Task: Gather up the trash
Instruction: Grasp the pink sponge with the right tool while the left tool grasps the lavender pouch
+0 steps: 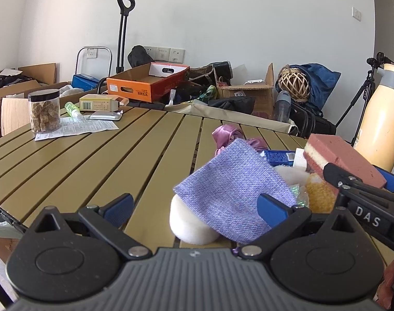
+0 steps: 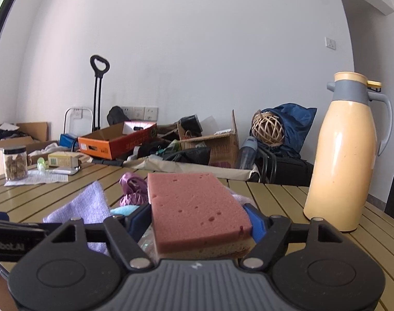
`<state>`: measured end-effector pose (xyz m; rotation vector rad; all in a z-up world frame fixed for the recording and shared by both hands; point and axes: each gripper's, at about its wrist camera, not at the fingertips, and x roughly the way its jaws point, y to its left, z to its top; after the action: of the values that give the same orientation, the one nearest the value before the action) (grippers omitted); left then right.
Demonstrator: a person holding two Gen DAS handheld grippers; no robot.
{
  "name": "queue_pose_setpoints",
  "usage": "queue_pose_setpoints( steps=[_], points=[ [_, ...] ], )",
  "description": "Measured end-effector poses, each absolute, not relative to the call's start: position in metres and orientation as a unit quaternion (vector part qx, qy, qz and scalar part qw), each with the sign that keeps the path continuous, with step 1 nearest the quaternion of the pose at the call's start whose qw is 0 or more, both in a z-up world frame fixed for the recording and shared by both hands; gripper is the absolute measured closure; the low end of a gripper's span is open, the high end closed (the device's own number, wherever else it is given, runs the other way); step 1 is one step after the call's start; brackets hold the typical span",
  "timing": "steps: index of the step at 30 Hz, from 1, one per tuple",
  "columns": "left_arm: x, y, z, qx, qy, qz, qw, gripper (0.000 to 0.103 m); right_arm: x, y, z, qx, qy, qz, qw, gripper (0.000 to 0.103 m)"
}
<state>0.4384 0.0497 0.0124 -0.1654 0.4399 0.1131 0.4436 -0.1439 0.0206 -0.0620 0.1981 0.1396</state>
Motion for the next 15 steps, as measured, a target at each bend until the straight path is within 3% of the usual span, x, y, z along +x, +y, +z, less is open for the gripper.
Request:
queue_pose_setpoints(
  steps=[15],
  points=[
    [0.452, -0.004, 0.004, -0.059, 0.213, 0.025, 0.975, 0.0, 0.421, -0.192, 0.022, -0.01, 0.088, 0.032, 0.996, 0.028]
  ],
)
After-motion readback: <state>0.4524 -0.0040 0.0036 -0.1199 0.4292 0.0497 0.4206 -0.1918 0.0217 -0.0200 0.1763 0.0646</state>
